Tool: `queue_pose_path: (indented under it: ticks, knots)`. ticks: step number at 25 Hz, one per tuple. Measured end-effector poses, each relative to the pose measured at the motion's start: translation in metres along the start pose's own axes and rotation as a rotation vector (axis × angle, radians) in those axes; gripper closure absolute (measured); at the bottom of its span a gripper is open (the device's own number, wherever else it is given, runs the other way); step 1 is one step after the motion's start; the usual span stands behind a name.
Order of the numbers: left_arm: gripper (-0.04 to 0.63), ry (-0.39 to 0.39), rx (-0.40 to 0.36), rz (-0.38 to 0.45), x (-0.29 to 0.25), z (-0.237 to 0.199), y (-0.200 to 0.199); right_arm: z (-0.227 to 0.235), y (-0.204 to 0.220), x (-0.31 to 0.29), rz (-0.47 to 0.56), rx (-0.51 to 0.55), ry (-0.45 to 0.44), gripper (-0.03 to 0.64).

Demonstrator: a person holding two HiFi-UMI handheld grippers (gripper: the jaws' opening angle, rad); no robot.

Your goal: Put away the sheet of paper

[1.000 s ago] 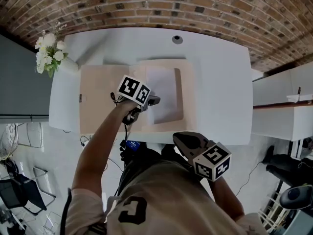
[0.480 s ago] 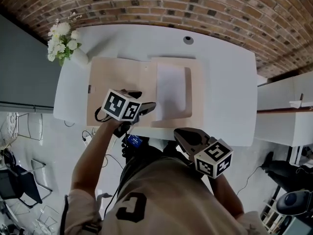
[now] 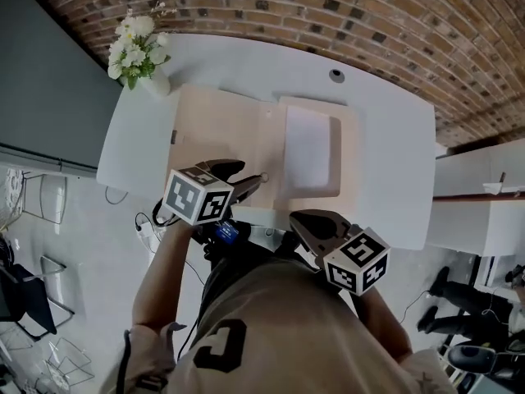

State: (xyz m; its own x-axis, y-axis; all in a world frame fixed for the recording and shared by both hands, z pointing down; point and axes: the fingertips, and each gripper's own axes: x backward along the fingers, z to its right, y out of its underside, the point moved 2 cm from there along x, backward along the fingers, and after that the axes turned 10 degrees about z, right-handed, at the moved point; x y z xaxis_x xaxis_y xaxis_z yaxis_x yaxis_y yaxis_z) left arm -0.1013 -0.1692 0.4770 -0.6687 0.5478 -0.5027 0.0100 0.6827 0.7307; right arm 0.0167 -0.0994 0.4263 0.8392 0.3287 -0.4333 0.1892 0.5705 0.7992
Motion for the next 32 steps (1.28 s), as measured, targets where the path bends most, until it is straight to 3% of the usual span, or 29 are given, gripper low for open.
queue_pose_path:
  ticks: [3,8,11,14,17,19,23,32]
  knots:
    - [0.38,0.014,0.046,0.056,0.021,-0.001,-0.003,-0.015,-0.004,-0.013,-0.011,0.033,-0.006,0.594]
    - [0.394,0.045,-0.021,0.046,0.046,0.002,0.004,-0.036,-0.007,-0.03,-0.014,0.056,0.008,0.594]
    - [0.411,0.068,-0.022,0.055,0.057,0.001,0.009,-0.048,-0.004,-0.037,-0.027,0.073,0.031,0.594]
    - [0.461,0.095,-0.026,0.072,0.065,0.001,0.009,-0.057,-0.005,-0.038,-0.011,0.077,0.05,0.594]
    - [0.553,0.101,-0.04,0.091,0.068,0.0,0.009,-0.068,-0.018,-0.034,0.079,0.053,0.001,0.594]
    - [0.568,0.112,-0.028,0.105,0.068,0.002,0.009,-0.07,-0.026,-0.031,0.129,0.025,-0.011,0.594]
    - [0.578,0.127,-0.018,0.129,0.068,0.009,0.005,-0.063,-0.031,-0.026,0.165,0.01,0.033,0.594]
    - [0.578,0.103,-0.08,0.167,0.077,0.052,-0.01,-0.068,-0.02,0.001,0.18,0.099,0.016,0.594]
